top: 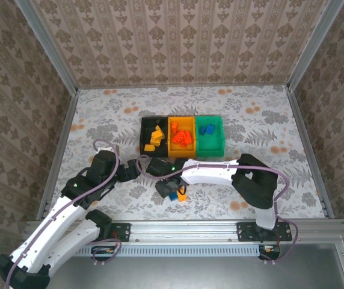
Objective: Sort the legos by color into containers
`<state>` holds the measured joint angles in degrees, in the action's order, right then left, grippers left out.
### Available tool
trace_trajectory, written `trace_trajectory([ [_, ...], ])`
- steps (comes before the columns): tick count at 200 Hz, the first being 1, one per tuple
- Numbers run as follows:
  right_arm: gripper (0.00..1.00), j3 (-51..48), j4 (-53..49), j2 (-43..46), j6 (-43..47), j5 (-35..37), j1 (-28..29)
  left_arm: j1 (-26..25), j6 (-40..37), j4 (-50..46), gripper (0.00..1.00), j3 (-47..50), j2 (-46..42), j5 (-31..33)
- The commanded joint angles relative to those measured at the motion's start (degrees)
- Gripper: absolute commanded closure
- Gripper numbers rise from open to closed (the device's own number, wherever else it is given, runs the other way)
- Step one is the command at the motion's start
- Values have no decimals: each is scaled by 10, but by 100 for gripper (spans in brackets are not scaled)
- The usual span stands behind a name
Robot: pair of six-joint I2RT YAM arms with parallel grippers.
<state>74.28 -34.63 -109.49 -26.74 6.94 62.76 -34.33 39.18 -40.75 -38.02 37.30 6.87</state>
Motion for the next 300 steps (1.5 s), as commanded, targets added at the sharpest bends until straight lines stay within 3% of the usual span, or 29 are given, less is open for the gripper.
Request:
trace_trajectory([
  [1,44,7,-50,-21,2,29,8,7,-9,-4,0,10,-8,-10],
  [99,64,25,-41,-50,7,66,25,16,-6,2,0,16,-8,-25],
  [161,69,-24,44,89,-4,28,2,18,-5,13,0,21,-7,-38],
  [192,70,-51,63,177,-20,16,-57,20,5,34,0,34,-3,-54],
  [224,70,-53,48,215,-32,56,-179,21,13,56,0,46,7,-68],
  [264,70,14,12,134,-47,128,-301,22,29,66,0,54,22,-73],
  [300,68,86,-8,39,-49,145,-348,22,40,83,0,68,33,-86],
])
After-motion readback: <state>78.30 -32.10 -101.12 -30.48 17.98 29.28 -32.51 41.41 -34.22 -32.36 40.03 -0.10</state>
